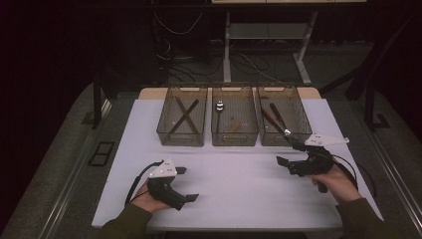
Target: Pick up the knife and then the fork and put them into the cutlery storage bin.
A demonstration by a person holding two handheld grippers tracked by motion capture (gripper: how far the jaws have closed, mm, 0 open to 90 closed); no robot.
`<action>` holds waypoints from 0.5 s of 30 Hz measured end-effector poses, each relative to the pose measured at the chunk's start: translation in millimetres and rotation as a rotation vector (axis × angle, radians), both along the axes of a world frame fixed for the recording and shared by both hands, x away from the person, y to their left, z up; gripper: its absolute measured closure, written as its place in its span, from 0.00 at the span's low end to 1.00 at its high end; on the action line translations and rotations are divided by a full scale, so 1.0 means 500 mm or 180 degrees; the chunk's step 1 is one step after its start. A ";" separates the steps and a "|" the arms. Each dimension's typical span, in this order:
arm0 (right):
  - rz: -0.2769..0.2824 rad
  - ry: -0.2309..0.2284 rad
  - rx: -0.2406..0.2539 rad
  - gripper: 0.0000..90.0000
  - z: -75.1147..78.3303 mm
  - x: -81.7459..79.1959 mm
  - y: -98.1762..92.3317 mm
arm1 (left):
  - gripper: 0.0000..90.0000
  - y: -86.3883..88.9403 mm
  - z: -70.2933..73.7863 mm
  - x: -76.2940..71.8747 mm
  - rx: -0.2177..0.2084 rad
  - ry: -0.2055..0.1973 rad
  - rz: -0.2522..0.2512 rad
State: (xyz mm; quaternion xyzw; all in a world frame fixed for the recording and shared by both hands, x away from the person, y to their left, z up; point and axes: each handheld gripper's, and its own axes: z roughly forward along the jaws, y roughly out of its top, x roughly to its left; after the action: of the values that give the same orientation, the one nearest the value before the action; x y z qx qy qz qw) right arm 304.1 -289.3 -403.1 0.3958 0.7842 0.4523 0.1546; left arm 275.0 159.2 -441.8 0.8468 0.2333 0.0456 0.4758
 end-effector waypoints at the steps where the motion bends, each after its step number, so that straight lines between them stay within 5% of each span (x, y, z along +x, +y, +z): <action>1: 0.0002 -0.0006 0.0003 0.18 -0.003 -0.004 0.000 | 0.00 0.000 0.000 0.000 -0.0001 -0.0002 0.0000; 15: 0.0047 0.0046 0.0080 0.18 -0.054 -0.067 0.000 | 0.00 0.000 0.001 -0.001 0.0003 -0.0007 -0.0004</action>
State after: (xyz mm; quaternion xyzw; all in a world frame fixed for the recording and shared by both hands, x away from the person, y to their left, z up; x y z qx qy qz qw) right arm 270.8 -289.1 -430.2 0.3952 0.7824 0.4604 0.1405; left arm 274.6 159.2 -441.4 0.8471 0.2323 0.0464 0.4758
